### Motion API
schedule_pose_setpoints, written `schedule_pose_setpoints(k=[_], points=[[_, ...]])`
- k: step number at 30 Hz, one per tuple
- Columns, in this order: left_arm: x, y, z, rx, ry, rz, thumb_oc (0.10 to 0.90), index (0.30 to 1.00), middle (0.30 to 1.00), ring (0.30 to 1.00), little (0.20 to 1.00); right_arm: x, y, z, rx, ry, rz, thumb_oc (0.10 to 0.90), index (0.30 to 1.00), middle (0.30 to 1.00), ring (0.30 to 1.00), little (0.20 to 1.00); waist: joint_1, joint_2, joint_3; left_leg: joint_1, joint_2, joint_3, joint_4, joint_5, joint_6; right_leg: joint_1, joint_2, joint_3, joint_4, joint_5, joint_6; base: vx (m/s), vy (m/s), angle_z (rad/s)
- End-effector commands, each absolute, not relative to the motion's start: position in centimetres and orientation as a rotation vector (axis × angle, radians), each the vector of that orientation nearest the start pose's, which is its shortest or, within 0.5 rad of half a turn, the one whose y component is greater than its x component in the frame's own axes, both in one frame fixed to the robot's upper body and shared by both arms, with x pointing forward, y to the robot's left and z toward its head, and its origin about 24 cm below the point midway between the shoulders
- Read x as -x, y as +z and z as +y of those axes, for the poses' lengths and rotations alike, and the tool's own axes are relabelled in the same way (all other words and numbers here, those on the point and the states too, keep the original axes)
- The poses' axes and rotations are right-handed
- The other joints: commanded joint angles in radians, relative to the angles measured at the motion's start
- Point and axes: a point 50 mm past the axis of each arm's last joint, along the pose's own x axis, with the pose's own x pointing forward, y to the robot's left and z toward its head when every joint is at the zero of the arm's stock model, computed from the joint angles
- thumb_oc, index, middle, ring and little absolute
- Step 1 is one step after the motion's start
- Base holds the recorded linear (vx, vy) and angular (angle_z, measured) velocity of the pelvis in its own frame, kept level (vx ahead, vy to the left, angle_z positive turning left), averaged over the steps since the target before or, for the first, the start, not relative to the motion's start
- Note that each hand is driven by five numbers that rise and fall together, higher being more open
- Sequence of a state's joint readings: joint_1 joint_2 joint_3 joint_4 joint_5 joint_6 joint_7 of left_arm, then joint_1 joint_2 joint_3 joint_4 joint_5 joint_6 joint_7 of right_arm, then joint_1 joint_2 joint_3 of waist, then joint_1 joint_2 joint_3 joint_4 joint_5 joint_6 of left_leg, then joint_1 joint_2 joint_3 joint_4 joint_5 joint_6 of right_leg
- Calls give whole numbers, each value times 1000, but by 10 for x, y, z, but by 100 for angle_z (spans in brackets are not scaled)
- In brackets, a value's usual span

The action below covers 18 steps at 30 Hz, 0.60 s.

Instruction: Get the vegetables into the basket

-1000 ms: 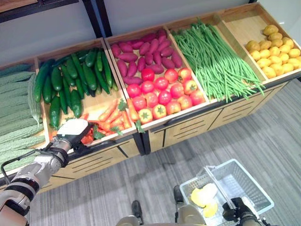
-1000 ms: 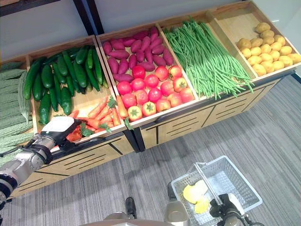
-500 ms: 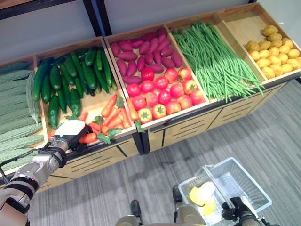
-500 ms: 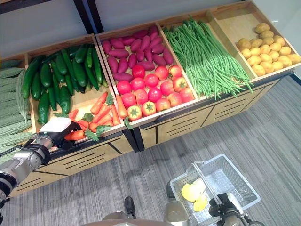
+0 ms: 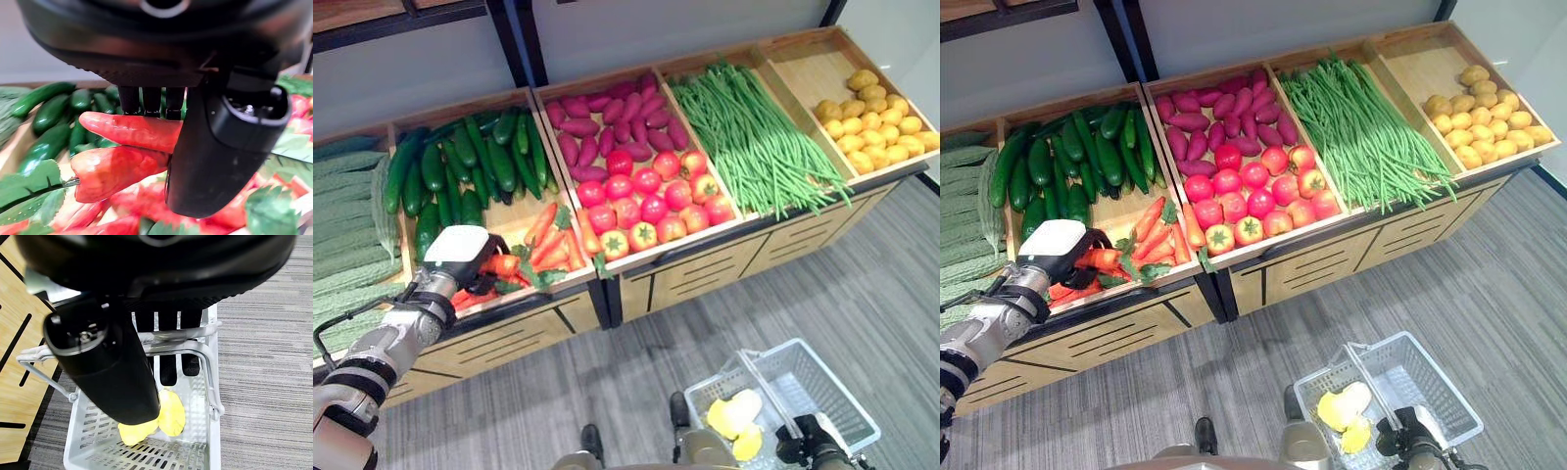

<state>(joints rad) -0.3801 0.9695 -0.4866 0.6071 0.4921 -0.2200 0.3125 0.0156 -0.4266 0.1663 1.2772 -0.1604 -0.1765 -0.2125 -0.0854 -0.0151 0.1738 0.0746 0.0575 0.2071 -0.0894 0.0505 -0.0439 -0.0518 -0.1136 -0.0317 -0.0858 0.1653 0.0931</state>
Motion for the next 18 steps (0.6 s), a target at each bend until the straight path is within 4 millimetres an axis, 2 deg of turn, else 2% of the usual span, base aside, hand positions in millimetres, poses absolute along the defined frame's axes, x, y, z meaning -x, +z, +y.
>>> schedule_pose_setpoints(k=[1,9,11,18], points=[[-314,157,327,-1574,177,-237,400,300,300,300,300,-85,-129,-317,773,-155,1067,400,300,300,300,300,-1,-28,-62,16,20,-29,2,-49,-29,-25,-86,53,52,-24,103,0,0,0],[-313,155,324,-1467,212,-260,400,300,300,300,300,-82,-131,-314,770,-149,1076,400,300,300,300,300,-4,-35,-69,25,19,-26,2,-51,-29,-19,-84,56,53,-26,103,0,0,0],[-312,151,325,-1396,233,-249,400,300,300,300,300,-82,-131,-314,769,-151,1076,400,300,300,300,300,-5,-39,-72,27,18,-24,2,-51,-28,-17,-83,60,53,-26,102,0,0,0],[-311,148,329,-1340,266,-231,400,300,300,300,300,-81,-132,-312,768,-137,1078,400,300,300,300,300,-7,-46,-75,33,18,-18,2,-54,-28,-16,-83,68,49,-23,102,2,6,-5]])
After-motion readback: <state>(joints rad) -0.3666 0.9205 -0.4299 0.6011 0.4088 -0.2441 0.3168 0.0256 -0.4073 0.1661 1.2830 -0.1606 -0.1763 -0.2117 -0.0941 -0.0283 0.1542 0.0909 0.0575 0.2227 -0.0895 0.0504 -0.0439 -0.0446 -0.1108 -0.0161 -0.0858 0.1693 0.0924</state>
